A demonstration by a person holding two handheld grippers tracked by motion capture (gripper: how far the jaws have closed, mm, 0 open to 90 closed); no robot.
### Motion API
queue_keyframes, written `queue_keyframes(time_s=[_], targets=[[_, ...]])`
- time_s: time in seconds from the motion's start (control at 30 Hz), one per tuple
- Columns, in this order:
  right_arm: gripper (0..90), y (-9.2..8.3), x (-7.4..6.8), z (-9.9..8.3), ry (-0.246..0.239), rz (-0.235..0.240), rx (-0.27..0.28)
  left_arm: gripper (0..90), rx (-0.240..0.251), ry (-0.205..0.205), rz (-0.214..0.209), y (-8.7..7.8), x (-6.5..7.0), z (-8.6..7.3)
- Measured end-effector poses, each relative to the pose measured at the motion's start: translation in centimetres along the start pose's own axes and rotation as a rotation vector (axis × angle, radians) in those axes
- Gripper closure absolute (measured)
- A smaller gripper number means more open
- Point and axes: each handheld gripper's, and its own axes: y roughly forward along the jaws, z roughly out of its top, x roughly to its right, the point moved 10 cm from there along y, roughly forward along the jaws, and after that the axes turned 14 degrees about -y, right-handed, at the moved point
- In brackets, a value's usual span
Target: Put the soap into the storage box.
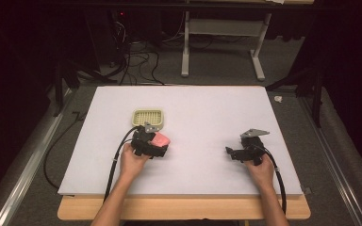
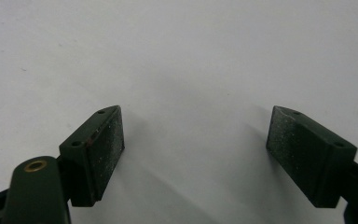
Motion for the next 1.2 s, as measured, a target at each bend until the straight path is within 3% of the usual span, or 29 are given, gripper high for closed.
queue_keyframes(time_s=[0.87, 1.13, 1.2], targets=[[19.6, 0.0, 0.0, 0.0, -0.004, -0.001, 0.0, 13.7, 0.055, -0.156, 0.034, -1.5, -2.9, 1.3], [19.6, 0.0, 0.0, 0.0, -0.004, -0.001, 0.0, 13.7, 0.052, -0.149, 0.068, -1.7, -3.3, 2.3], [19.5, 0.0, 0.0, 0.0, -0.004, -0.001, 0.0, 13.7, 0.053, -0.164, 0.062, -1.7, -3.4, 2.5]])
